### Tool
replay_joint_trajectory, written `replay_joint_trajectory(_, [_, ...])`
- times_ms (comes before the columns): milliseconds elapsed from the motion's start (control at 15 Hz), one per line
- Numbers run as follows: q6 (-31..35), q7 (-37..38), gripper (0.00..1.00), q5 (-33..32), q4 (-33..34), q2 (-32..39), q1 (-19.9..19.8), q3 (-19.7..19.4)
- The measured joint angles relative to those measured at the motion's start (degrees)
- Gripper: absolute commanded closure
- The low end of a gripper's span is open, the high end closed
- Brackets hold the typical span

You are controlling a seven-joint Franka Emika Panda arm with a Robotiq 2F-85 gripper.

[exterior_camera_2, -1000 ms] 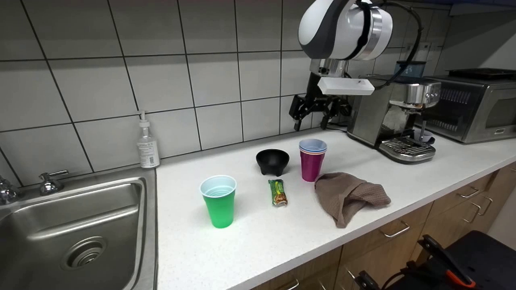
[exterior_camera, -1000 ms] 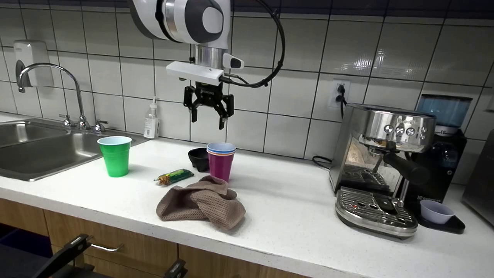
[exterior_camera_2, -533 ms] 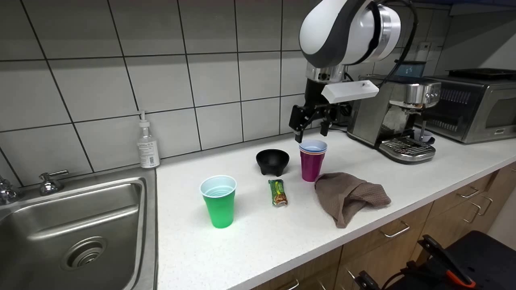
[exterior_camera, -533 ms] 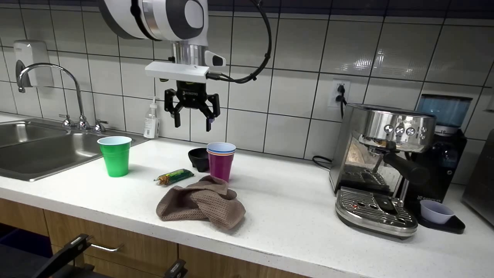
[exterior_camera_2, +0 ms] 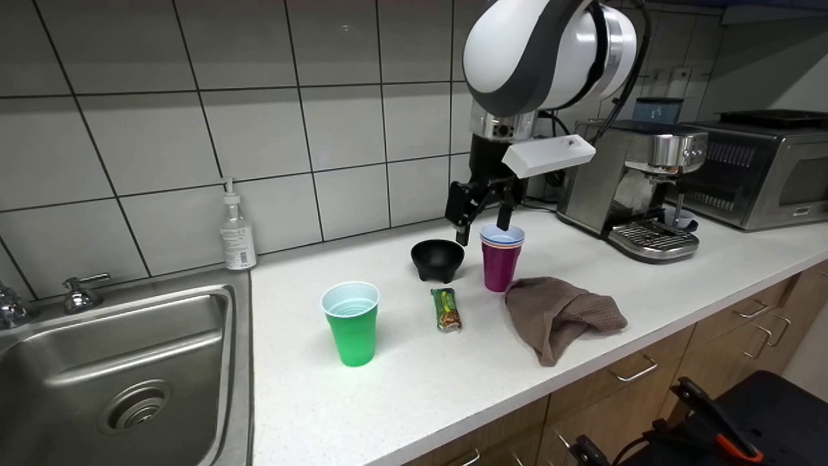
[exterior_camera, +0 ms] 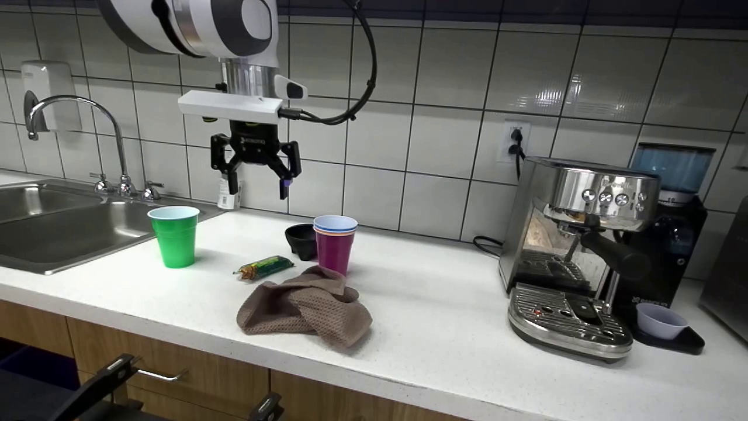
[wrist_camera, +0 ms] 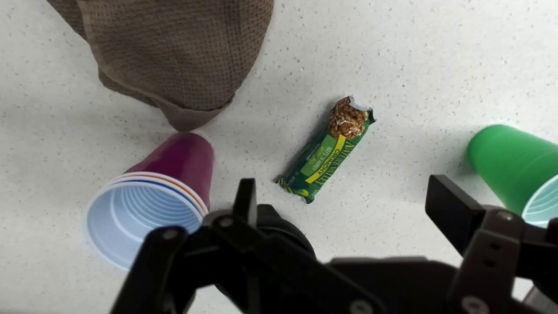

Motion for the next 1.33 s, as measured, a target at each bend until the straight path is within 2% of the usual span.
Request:
replay_joint_trajectory(667, [0.0,0.0,0.0,0.0,-0.1,0.3,0.4,0.2])
replay_joint_trajectory(1333, [-0.2,0.0,0.0,3.2,0.9,1.1,4.8,3.3])
